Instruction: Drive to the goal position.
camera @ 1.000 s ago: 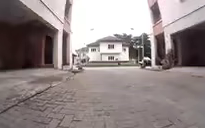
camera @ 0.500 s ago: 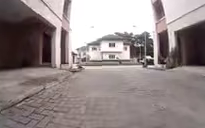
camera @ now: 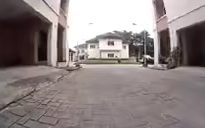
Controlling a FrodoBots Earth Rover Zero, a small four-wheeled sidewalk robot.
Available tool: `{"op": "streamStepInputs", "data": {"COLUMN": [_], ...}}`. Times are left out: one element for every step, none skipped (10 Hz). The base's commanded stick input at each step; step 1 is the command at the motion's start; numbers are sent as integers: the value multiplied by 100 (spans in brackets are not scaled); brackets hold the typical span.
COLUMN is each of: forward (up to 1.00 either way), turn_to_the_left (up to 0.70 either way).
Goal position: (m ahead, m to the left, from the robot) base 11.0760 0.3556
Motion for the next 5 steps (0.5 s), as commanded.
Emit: {"op": "streamStepInputs", "data": {"forward": [70, 70, 70, 70, 70], "turn_to_the_left": [0, 0, 0, 0, 0]}}
